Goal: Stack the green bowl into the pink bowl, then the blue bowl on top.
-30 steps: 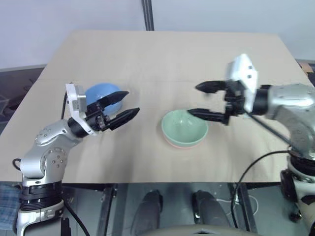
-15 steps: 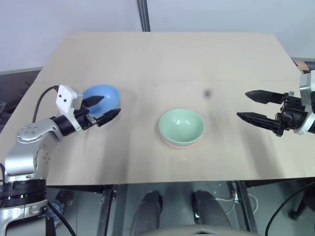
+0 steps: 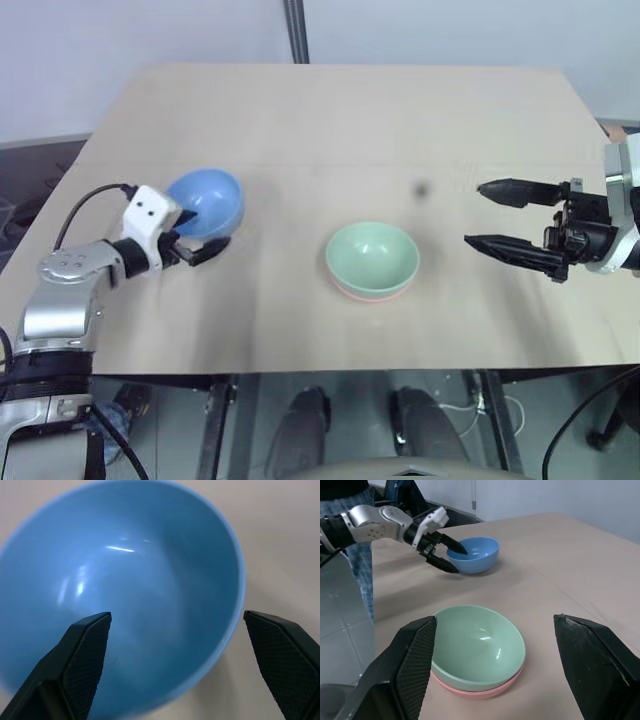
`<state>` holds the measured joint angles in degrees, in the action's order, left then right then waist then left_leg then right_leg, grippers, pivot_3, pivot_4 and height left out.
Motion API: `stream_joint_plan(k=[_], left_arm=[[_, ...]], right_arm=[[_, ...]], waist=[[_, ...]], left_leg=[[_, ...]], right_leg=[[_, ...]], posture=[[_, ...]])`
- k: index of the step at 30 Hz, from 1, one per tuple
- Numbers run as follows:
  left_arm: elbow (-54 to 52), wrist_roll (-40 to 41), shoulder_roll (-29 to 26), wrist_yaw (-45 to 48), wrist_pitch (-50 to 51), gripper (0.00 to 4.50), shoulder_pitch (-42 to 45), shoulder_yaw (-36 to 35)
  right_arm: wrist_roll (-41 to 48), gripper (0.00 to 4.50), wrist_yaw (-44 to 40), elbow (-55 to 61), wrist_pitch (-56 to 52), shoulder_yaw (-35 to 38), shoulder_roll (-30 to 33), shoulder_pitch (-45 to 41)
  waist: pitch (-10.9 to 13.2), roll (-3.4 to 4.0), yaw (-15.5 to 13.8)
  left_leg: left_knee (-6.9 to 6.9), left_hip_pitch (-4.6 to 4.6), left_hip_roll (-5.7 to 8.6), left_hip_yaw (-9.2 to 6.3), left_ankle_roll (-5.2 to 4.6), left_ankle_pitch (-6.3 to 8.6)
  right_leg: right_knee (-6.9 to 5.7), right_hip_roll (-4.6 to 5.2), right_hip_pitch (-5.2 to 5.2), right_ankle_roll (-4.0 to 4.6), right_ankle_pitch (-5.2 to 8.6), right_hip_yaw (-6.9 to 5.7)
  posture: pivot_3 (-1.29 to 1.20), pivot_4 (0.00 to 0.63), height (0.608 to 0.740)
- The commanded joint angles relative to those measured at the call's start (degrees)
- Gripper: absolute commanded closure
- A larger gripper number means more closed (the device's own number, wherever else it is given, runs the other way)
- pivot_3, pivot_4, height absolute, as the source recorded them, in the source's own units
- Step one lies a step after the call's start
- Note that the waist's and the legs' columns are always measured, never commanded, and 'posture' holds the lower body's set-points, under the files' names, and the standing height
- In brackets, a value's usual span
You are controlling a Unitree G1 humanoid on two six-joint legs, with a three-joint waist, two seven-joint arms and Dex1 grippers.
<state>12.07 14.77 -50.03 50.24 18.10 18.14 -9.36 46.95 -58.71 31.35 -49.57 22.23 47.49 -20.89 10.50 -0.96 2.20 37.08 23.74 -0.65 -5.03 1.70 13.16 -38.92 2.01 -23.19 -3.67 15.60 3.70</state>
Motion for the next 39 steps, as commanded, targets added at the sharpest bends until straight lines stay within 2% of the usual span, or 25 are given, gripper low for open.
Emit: stream_joint_plan(k=[1, 3, 5, 7, 9, 10, 12, 13, 14, 23, 28, 34, 39], left_arm=[[2.21, -3.19, -1.09, 0.94, -3.13, 0.0, 2.63, 2.13], [3.74, -4.06, -0.83, 1.62, -4.57, 0.0, 3.94, 2.96], [5.16, -4.68, -0.33, 1.93, -5.53, 0.54, 5.42, 3.62], [6.03, -5.2, -0.1, 2.64, -6.49, 1.29, 6.21, 4.18], [6.53, -5.37, 0.08, 3.2, -7.15, 2.36, 6.63, 4.43], [6.8, -5.48, 0.11, 3.48, -7.56, 2.68, 6.88, 4.59], [7.63, -5.77, 0.22, 4.23, -8.3, 3.54, 7.83, 5.04], [8.17, -5.93, 0.27, 4.82, -8.65, 4.15, 8.68, 5.42], [8.81, -6.16, 0.28, 5.54, -9.06, 4.47, 9.6, 5.86], [15.88, -9.01, 0.61, 11.77, -14.99, 4.47, 19.24, 9.93], [16.17, -9.13, 2.49, 18.0, -17.79, 4.47, 25.34, 13.27], [8.23, -4.31, 7.53, 28.77, -23.95, 4.47, 30.6, 16.15], [-2.29, 1.73, 10.41, 37.47, -24.34, 4.47, 29.82, 18.53]], right_arm=[[1.06, 0.6, 1.08, 0.78, 1.78, 0.25, 1.6, -0.11], [1.01, 0.6, 1.62, 0.72, 2.26, -0.14, 1.95, 0.14], [1.21, 0.55, 2.1, 0.86, 2.62, -0.33, 2.14, 0.51], [1.43, 0.55, 2.61, 1.01, 2.8, -0.36, 2.33, 0.79], [1.59, 0.55, 2.93, 1.07, 2.9, -0.3, 2.53, 0.97], [1.7, 0.55, 3.07, 1.09, 2.98, -0.27, 2.63, 1.05], [1.75, 0.55, 3.37, 1.14, 3.22, -0.27, 3.01, 1.28], [1.85, 0.55, 3.5, 1.18, 3.27, -0.19, 3.18, 1.42], [1.93, 0.55, 3.64, 1.24, 3.41, -0.19, 3.32, 1.59], [2.72, 0.55, 4.72, 2.02, 4.36, 0.07, 3.8, 3.39], [2.76, 0.55, 5.16, 1.99, 4.89, -0.34, 4.01, 3.78], [2.54, 0.55, 4.83, 1.48, 5.75, -1.18, 4.5, 3.84], [2.72, 0.55, 4.67, 1.38, 6.26, -1.75, 4.87, 3.82]], waist=[[0.0, 0.0, 0.0], [0.0, 0.0, 0.01], [0.0, 0.0, 0.02], [0.0, 0.0, 0.01], [0.0, 0.0, 0.02], [0.0, 0.0, 0.04], [0.0, 0.0, 0.04], [-0.01, 0.0, -0.11], [-0.02, 0.03, -0.25], [-0.02, 0.02, -0.15], [-0.01, 0.0, -0.16], [0.0, -0.01, -0.12], [0.0, -0.01, 0.2]], left_leg=[[0.0, 0.0, 0.0, 0.0, 0.0, 0.0], [0.0, 0.0, -0.01, -0.01, 0.0, 0.0], [0.0, 0.0, -0.01, -0.01, 0.0, 0.0], [0.01, 0.0, 0.0, -0.01, 0.0, 0.0], [0.01, 0.01, 0.0, -0.01, 0.0, 0.0], [0.01, 0.01, 0.0, 0.0, 0.0, 0.0], [0.01, 0.01, 0.0, -0.01, 0.0, 0.0], [0.01, 0.01, 0.0, -0.01, 0.0, 0.0], [0.04, -0.02, 0.0, -0.04, 0.0, 0.0], [0.12, 0.02, 0.02, -0.09, 0.0, 0.0], [0.14, 0.04, 0.03, -0.09, 0.0, 0.0], [0.17, 0.08, 0.03, -0.09, 0.0, 0.0], [0.18, 0.05, 0.02, -0.07, 0.0, 0.0]], right_leg=[[-0.01, 0.0, 0.0, 0.0, 0.0, 0.0], [0.0, -0.01, 0.0, 0.0, 0.0, -0.01], [-0.01, -0.01, 0.0, 0.0, 0.0, -0.01], [-0.01, -0.01, 0.0, 0.0, 0.0, -0.01], [-0.01, -0.01, 0.0, 0.0, 0.0, -0.01], [-0.01, 0.0, 0.0, 0.0, 0.0, -0.01], [-0.02, -0.01, 0.0, 0.0, 0.0, -0.01], [-0.02, 0.0, 0.0, 0.0, 0.0, -0.01], [-0.05, 0.0, 0.04, 0.0, 0.0, -0.04], [-0.03, -0.01, 0.08, -0.01, 0.0, -0.09], [-0.03, -0.01, 0.08, -0.01, -0.01, -0.1], [-0.02, -0.01, 0.08, -0.01, -0.01, -0.1], [-0.03, -0.02, 0.08, -0.01, -0.01, -0.05]], posture=[[0.0, 0.15, 0.74], [0.0, 0.15, 0.74], [0.0, 0.15, 0.74], [0.0, 0.15, 0.74], [0.0, 0.15, 0.74], [0.0, 0.15, 0.74], [0.0, 0.15, 0.74], [0.0, 0.15, 0.74], [0.0, 0.15, 0.74], [0.0, 0.15, 0.74], [0.0, 0.15, 0.74], [0.0, 0.15, 0.74], [0.0, 0.15, 0.74]])
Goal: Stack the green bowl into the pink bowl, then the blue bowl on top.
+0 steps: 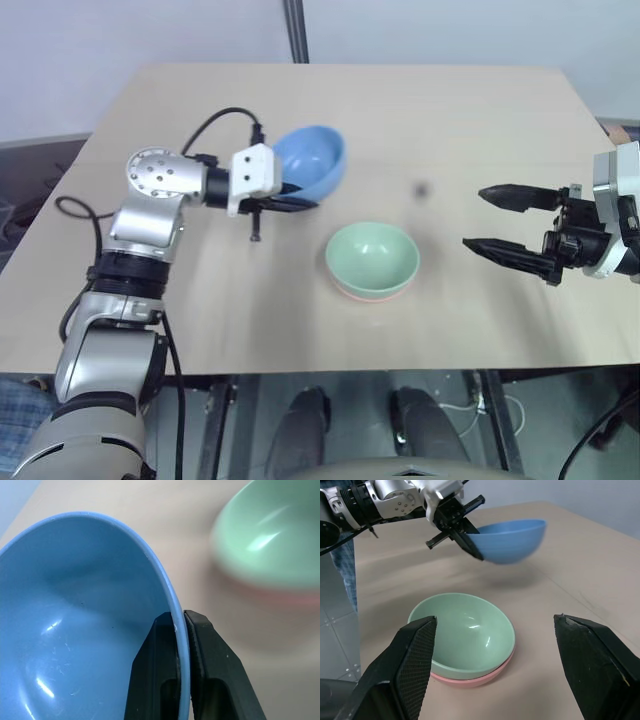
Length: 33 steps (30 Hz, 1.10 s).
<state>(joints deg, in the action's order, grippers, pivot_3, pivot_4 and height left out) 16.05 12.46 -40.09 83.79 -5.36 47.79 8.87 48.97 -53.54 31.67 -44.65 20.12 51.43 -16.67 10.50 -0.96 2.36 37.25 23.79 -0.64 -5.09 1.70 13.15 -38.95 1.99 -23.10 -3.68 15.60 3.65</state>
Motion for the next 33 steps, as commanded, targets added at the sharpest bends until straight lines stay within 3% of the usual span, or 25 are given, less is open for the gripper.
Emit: stream_joint_plan(k=[1, 11, 14, 19, 21, 28, 33], left_arm=[[-8.41, 4.94, 0.59, 6.03, -1.29, 4.47, -0.39, 1.27], [-15.65, 14.6, -2.89, 8.71, 1.58, 4.47, -2.16, 7.05], [-15.18, 14.59, -0.89, 8.58, 0.51, 3.33, -2.18, 5.79], [-14.13, 14.34, 3.75, 5.0, -0.52, 0.87, -1.77, 2.87], [-14.57, 14.34, 4.36, 3.82, 0.66, 0.09, -1.98, 1.89], [-15.56, 18.06, 3.57, -7.26, 15.09, 0.09, -3.98, -5.02], [-22.09, 20.81, 1.45, -20.59, 28.89, 0.09, -12.97, -11.85]], right_arm=[[0.69, 0.55, -0.52, 1.01, 1.43, 0.27, 1.01, -0.45], [0.96, 0.55, -0.3, 1.15, 1.79, 0.23, 1.63, -0.59], [1.14, 0.55, -0.26, 1.35, 1.85, 0.54, 1.86, -0.11], [1.45, 0.55, -0.04, 1.25, 2.06, 0.6, 2.24, 0.11], [1.48, 0.55, -0.06, 1.18, 2.19, 0.57, 2.35, 0.2], [0.92, 0.55, 0.11, 1.16, 2.58, 1.48, 2.61, 2.58], [-1.43, 0.55, 1.12, 0.27, 5.28, 5.06, 0.78, 9.97]], waist=[[0.0, 0.0, 0.05], [0.0, 0.01, -0.04], [0.0, 0.01, -0.11], [0.0, 0.01, -0.21], [0.0, 0.01, -0.18], [0.0, 0.01, -0.06], [0.0, 0.01, 0.01]], left_leg=[[0.0, 0.0, 0.0, 0.0, 0.0, 0.0], [0.06, -0.03, -0.02, 0.01, -0.01, 0.0], [0.06, -0.02, -0.02, 0.0, -0.01, 0.0], [0.09, -0.01, -0.01, 0.0, -0.01, 0.0], [0.09, -0.02, -0.01, -0.01, -0.01, 0.0], [0.1, -0.04, -0.02, -0.01, -0.01, 0.0], [0.07, -0.03, -0.02, -0.02, -0.02, 0.01]], right_leg=[[-0.01, -0.01, 0.0, 0.0, 0.0, 0.0], [-0.04, -0.04, 0.01, -0.01, 0.0, 0.03], [-0.03, -0.03, 0.01, -0.01, 0.0, 0.02], [-0.03, -0.03, 0.03, -0.01, 0.0, 0.02], [-0.03, -0.04, 0.03, -0.01, 0.0, 0.01], [-0.05, -0.05, 0.03, -0.01, 0.0, 0.02], [-0.02, -0.04, 0.02, -0.01, 0.01, 0.04]], posture=[[0.0, 0.15, 0.74], [0.0, 0.15, 0.74], [0.0, 0.15, 0.74], [0.0, 0.15, 0.74], [0.0, 0.15, 0.74], [0.0, 0.15, 0.74], [0.0, 0.15, 0.74]])
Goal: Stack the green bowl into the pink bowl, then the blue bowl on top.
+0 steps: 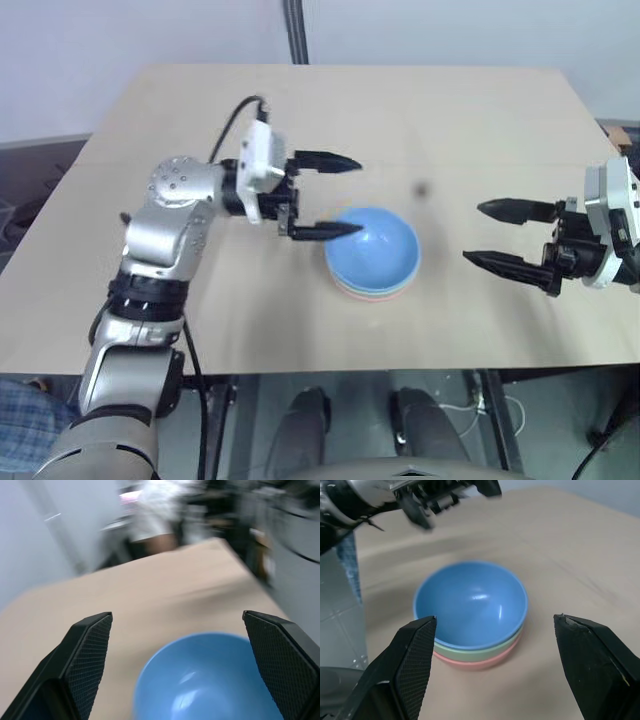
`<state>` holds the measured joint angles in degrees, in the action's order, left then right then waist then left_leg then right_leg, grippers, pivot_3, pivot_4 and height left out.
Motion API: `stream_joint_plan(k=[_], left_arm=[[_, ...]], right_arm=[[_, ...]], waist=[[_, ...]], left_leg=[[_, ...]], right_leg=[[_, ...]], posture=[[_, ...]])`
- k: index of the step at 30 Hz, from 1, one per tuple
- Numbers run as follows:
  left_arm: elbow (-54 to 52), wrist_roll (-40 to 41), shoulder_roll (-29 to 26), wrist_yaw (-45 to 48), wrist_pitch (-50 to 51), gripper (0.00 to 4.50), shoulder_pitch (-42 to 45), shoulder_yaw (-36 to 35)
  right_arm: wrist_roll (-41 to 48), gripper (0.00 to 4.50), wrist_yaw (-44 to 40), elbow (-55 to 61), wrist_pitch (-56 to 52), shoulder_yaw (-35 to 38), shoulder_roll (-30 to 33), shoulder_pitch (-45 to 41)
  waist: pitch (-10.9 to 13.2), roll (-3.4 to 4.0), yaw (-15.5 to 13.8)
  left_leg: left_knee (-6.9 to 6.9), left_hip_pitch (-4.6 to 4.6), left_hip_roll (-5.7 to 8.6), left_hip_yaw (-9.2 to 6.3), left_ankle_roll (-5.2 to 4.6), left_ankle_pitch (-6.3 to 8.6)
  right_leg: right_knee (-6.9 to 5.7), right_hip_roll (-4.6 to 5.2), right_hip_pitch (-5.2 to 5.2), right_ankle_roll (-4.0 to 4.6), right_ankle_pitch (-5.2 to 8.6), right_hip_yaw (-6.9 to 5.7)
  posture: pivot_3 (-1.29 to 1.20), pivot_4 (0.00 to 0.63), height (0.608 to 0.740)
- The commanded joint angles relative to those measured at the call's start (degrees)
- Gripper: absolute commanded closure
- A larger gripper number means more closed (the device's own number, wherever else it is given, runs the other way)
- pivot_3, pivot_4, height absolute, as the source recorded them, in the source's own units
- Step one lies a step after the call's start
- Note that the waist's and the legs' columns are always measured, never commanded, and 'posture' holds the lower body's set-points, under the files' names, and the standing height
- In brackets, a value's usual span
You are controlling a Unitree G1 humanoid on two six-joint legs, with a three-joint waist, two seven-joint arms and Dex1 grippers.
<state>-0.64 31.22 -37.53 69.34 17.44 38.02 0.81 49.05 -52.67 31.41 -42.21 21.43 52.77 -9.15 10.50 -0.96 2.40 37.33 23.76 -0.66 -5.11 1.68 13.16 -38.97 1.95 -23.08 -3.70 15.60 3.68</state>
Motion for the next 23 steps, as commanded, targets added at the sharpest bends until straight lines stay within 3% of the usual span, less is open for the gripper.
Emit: stream_joint_plan(k=[1, 9, 14, 23], left_arm=[[-6.99, 1.72, -1.63, -7.33, 6.48, 0.09, -6.08, -4.77], [-17.31, 3.71, -3.94, -13.22, 10.09, 0.09, -24.1, -13.42], [-18.05, 2.03, -4.91, -14.13, 8.48, 0.09, -28.28, -15.11], [-17.52, 2.65, -6.39, -13.66, 9.38, 0.09, -28.24, -14.61]], right_arm=[[-2.56, 0.55, -0.06, -0.08, 4.13, 4.64, -1.14, 4.49], [-8.52, 0.55, -5.87, -3.99, 13.12, 9.97, -2.25, 17.22], [-11.41, 0.55, -7.69, -6.95, 16.74, 9.49, -2.56, 20.45], [-12.22, 0.55, -10.42, -7.24, 20.8, 9.53, -3.47, 22.86]], waist=[[0.0, 0.0, -0.1], [-0.01, 0.0, -0.42], [-0.01, 0.0, -0.49], [-0.01, 0.0, -0.43]], left_leg=[[0.0, 0.0, 0.0, -0.01, 0.0, 0.0], [0.01, -0.09, 0.0, 0.01, 0.0, 0.0], [0.01, -0.38, 0.0, 0.04, 0.0, 0.0], [-0.13, -1.0, -0.03, 0.14, 0.0, 0.01]], right_leg=[[0.0, 0.0, 0.0, 0.0, 0.0, 0.0], [-0.02, 0.03, 0.07, 0.0, 0.0, -0.01], [0.05, 0.02, 0.42, -0.01, 0.01, 0.01], [0.14, 0.01, 0.98, -0.01, 0.04, 0.1]], posture=[[0.0, 0.15, 0.74], [0.0, 0.15, 0.74], [0.0, 0.15, 0.74], [0.0, 0.15, 0.74]])
